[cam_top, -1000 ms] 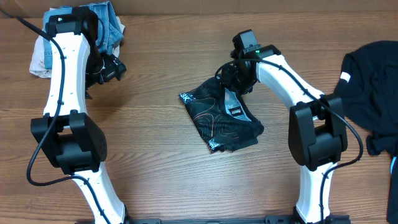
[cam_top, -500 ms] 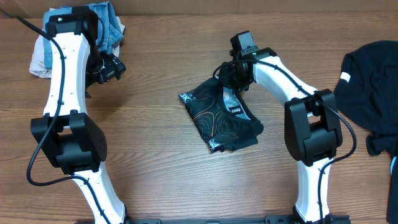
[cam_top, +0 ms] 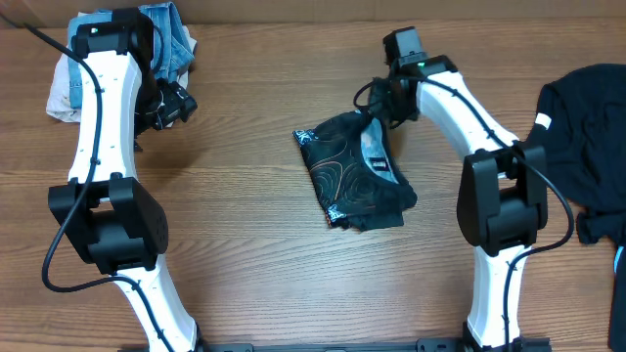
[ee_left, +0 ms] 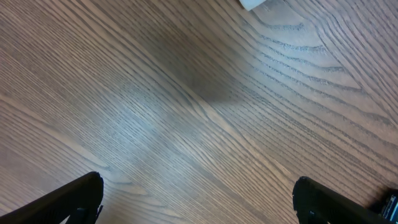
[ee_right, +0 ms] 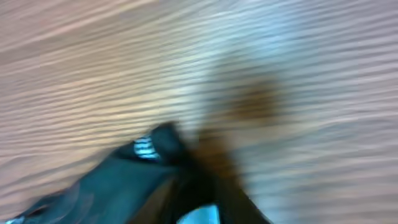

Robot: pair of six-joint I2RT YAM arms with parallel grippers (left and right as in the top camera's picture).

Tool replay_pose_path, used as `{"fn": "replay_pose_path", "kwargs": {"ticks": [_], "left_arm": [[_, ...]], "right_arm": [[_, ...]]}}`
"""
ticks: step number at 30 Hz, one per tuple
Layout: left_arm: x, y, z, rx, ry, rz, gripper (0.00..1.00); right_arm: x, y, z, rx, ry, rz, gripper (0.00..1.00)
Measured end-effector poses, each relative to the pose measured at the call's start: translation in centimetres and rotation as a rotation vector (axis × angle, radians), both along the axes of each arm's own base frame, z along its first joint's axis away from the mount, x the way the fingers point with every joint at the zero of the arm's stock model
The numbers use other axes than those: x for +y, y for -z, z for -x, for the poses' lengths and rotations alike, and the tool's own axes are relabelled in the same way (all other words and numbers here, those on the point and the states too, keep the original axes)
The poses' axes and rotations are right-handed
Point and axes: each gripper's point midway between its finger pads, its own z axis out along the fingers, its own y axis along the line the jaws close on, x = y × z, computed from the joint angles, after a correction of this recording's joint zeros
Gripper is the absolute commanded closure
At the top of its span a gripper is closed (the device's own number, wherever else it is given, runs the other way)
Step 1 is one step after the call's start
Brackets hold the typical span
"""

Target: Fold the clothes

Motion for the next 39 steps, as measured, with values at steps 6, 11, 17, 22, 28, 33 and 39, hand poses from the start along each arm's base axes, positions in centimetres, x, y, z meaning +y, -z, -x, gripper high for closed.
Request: {"fn": "replay_pose_path", "kwargs": {"ticks": [6, 11, 17, 22, 28, 33, 39], "left_arm": [[0.0, 0.0, 0.0, -0.002, 0.000, 0.000, 0.00], [0.0, 0.1, 0.0, 0.002, 0.000, 0.000, 0.00], [0.0, 0.1, 0.0, 0.003, 0.000, 0.000, 0.00], [0.0, 0.1, 0.1, 0.003, 0.000, 0.000, 0.00], [0.0, 0.1, 0.3, 0.015, 0.000, 0.002, 0.00], [0.0, 0.1, 0.3, 0.015, 0.000, 0.001, 0.00], [0.0, 0.1, 0.3, 0.015, 0.000, 0.001, 0.00]], "right_arm": [[-4.2, -2.5, 0.4, 0.045, 0.057, 0.147, 0.56], [-5.7, -7.4, 1.7, 0.098, 0.061, 0.159, 0.58], [-3.7, -9.9, 8.2, 0.329, -0.107, 0.038, 0.67], [-0.5, -8.1, 10.0, 0.386, -0.288, -0.034, 0.60], [2.6, -3.8, 11.4, 0.412, -0.438, -0.053, 0.55], [3.1, -0.4, 12.9, 0.452, -0.477, -0.054, 0.55], [2.9, 2.4, 13.2, 0.444, -0.486, -0.053, 0.55]]}}
